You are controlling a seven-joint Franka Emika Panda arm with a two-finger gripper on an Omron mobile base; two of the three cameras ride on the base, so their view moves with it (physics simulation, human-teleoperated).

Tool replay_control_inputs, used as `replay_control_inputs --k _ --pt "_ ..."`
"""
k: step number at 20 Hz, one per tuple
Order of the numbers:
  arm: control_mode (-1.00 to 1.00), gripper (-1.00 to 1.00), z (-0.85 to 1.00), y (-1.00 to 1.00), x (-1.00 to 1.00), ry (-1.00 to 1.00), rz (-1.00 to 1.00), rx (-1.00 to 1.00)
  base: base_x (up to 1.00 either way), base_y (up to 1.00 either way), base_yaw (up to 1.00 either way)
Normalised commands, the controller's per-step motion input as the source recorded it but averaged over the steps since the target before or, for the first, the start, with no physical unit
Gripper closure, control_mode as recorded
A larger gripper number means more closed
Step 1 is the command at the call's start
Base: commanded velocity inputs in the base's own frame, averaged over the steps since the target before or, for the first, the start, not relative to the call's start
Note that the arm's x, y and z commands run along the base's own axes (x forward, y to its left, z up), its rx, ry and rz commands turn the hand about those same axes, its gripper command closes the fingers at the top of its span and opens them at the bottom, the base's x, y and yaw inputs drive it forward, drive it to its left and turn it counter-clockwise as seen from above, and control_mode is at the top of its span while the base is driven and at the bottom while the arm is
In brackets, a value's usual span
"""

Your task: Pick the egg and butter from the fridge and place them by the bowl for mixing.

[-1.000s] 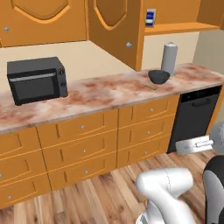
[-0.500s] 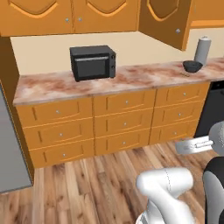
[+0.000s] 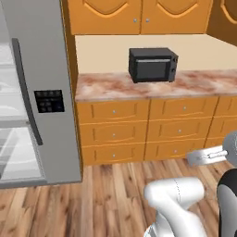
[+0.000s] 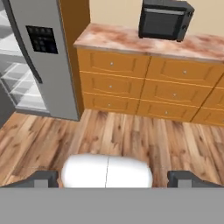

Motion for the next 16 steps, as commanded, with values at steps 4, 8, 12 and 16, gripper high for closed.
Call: replay_control_inputs --k 4,8,12,16 --pt "1.00 -1.00 0.00 0.00 0.00 0.00 0.00 0.00 1.00 1.00 0.27" --pt "1.00 -1.00 0.00 0.00 0.00 0.00 0.00 0.00 1.00 1.00 0.13" --pt "1.00 -1.00 0.00 0.00 0.00 0.00 0.00 0.00 1.00 1.00 0.02" --pt "1.00 -1.00 0.00 0.00 0.00 0.00 0.00 0.00 1.00 1.00 0.00"
